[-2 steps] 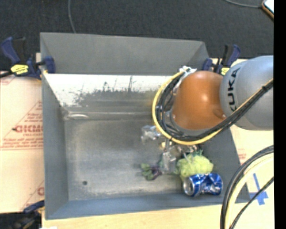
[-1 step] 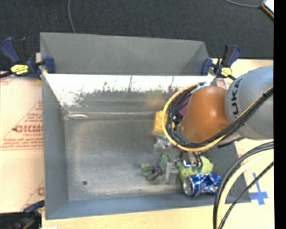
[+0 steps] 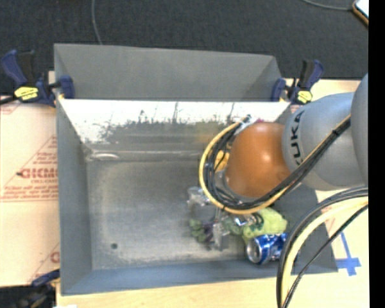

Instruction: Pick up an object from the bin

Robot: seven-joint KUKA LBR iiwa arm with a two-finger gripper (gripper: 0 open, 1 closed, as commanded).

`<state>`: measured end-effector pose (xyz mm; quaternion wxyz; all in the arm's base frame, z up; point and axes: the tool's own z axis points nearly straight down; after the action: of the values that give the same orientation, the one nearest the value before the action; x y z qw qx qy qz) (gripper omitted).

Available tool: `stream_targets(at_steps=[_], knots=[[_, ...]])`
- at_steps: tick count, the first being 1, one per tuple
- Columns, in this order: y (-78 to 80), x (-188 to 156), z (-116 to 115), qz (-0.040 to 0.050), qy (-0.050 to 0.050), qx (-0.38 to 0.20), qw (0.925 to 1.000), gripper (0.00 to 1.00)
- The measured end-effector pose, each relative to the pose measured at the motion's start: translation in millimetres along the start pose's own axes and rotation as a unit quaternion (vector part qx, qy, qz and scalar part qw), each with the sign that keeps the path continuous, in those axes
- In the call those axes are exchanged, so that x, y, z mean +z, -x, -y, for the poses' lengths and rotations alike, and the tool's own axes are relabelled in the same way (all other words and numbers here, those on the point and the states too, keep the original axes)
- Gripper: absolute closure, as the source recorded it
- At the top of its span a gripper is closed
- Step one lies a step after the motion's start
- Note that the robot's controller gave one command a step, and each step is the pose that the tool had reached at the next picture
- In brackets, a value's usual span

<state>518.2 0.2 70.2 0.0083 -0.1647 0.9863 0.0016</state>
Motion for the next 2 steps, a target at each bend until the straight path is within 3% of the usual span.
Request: stream_targets(at_steps=[1, 2], knots=[[-15.8, -0.7, -0.5, -0.0032, 0.0, 0.271, 0.9626, 1.0], [-15.7, -0.9, -0.5, -0.0031, 0.0, 0.271, 0.9627, 1.0]])
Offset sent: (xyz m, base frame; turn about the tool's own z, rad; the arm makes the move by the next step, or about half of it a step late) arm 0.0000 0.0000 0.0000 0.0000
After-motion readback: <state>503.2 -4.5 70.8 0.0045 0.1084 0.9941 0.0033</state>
